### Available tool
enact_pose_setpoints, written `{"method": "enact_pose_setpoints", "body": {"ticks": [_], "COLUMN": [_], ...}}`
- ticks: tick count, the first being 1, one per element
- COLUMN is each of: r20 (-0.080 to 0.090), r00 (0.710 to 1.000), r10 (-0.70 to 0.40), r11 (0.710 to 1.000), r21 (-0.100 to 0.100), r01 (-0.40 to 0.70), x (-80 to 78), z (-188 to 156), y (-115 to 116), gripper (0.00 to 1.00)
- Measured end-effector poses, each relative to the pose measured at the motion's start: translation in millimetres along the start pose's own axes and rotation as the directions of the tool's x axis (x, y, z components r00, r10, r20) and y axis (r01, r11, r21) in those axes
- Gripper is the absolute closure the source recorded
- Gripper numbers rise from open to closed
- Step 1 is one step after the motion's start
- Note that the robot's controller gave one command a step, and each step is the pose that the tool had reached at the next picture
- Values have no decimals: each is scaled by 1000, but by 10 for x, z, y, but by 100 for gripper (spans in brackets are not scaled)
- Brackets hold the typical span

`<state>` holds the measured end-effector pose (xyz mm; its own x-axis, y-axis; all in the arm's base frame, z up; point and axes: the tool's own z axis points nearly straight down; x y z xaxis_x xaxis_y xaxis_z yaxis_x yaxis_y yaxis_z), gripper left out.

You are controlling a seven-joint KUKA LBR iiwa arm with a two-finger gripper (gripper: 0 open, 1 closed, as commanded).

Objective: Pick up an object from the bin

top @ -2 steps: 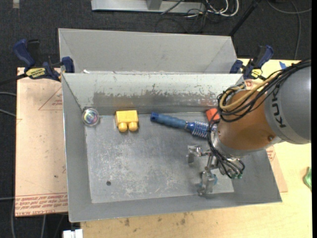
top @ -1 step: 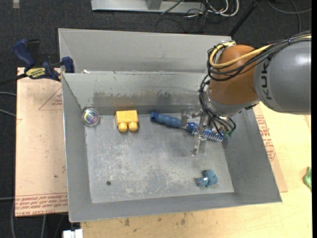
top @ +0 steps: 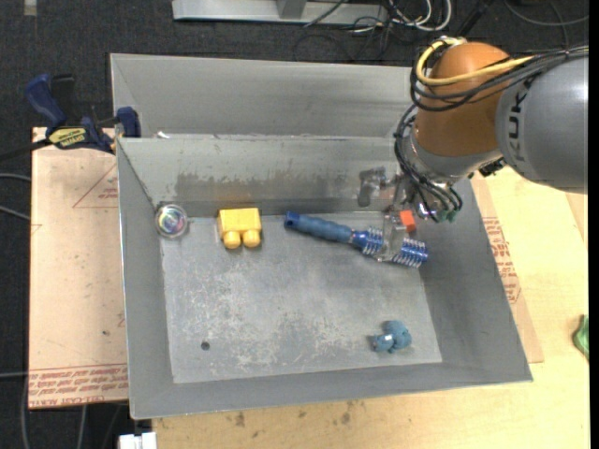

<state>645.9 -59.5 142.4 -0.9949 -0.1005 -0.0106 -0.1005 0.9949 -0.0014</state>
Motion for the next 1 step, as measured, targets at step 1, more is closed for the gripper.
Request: {"method": "enact_pose_setpoints", "body": {"ticks": [1], "r20": [-15], "r00": [1000], "r10": [-2], "r11": [1000], "r21": [-4], "r01": [2], "x": [114], "z": [707], "y": [-114], "gripper": [0]}}
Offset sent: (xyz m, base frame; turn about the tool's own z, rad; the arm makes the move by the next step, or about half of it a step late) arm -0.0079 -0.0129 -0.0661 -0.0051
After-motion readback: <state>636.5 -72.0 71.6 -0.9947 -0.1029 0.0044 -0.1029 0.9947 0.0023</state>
